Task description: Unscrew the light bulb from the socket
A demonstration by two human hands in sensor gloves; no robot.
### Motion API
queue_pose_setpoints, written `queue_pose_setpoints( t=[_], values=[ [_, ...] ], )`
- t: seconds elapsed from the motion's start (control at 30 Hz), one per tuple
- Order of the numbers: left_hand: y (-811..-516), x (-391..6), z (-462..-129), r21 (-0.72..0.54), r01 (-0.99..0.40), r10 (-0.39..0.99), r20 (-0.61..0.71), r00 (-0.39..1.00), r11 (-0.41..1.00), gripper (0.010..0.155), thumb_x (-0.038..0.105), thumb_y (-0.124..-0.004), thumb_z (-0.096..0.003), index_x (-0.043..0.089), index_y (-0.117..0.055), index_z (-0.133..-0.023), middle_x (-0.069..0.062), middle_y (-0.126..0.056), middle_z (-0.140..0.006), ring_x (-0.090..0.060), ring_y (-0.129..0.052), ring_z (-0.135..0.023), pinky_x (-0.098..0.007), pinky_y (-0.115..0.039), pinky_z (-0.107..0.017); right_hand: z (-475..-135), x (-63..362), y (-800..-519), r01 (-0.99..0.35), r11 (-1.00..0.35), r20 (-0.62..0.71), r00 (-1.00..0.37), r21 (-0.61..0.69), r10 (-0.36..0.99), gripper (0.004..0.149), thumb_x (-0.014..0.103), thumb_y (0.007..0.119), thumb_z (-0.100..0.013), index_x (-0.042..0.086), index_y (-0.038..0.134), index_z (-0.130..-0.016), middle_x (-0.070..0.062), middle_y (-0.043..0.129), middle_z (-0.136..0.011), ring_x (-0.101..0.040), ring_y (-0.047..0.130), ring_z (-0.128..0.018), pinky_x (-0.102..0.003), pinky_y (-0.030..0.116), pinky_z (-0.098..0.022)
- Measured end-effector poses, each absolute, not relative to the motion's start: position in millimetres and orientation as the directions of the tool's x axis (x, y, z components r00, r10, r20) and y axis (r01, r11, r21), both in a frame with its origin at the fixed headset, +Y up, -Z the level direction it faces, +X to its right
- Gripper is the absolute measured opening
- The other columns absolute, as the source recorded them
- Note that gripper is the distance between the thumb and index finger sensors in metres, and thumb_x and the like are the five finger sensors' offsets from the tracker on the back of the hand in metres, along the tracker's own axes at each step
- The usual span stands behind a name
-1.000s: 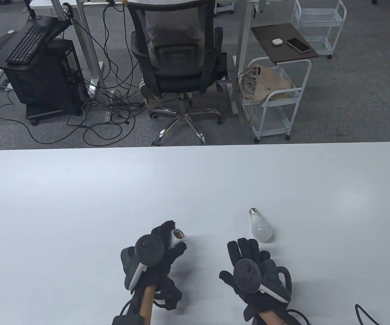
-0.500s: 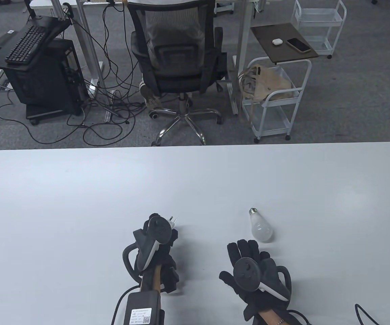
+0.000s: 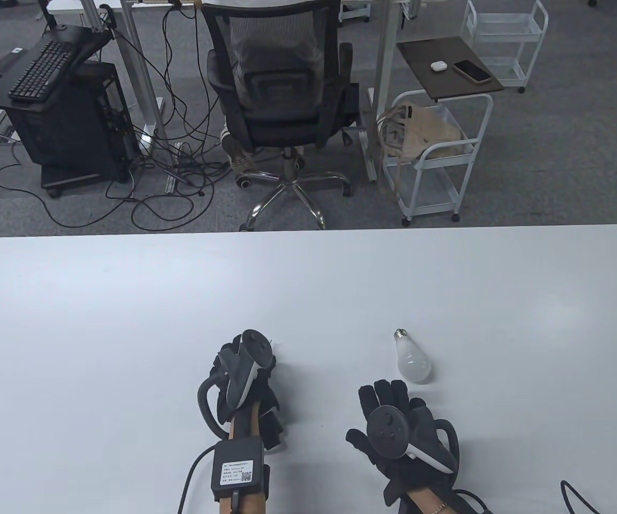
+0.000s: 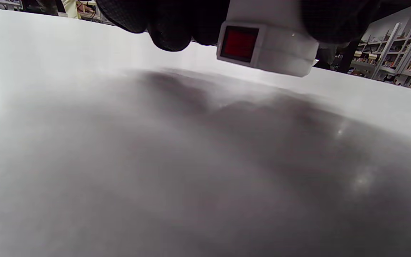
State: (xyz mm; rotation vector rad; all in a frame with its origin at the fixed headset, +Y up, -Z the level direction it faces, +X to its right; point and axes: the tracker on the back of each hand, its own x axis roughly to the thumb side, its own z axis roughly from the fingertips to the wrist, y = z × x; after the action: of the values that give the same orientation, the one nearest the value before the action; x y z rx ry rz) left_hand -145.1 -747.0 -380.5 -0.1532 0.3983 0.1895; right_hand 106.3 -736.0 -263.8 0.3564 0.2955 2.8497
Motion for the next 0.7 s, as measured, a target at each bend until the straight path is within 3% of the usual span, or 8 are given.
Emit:
queue_pose_setpoints(
  t=[0.4, 0.7],
  values=[
    [-756, -142, -383, -0.143, -0.169, 0.096, -0.417, 0.904, 0.975, 0.073, 0.055, -0.078, -0.0559, 0.020, -0.047, -0.112, -0.020, -0.063, -0.118, -0.045, -0.067, -0.107, -0.057, -0.058, -0.081, -264, 107, -736, -0.221, -0.946, 0.202, -0.941, 0.239, 0.271, 0.077, 0.051, 0.068, -0.063, 0.010, 0.033, -0.118, -0.027, 0.030, -0.121, -0.053, 0.025, -0.108, -0.069, 0.032, -0.070],
    [-748, -142, -372, -0.123, -0.175, 0.113, -0.400, 0.910, 0.977, 0.090, 0.057, -0.076, -0.0551, 0.012, -0.033, -0.120, -0.024, -0.055, -0.121, -0.049, -0.062, -0.109, -0.060, -0.055, -0.082, -265, 108, -735, -0.231, -0.945, 0.203, -0.939, 0.232, 0.279, 0.077, 0.051, 0.068, -0.063, 0.010, 0.033, -0.118, -0.027, 0.030, -0.121, -0.052, 0.024, -0.108, -0.069, 0.032, -0.070]
  ],
)
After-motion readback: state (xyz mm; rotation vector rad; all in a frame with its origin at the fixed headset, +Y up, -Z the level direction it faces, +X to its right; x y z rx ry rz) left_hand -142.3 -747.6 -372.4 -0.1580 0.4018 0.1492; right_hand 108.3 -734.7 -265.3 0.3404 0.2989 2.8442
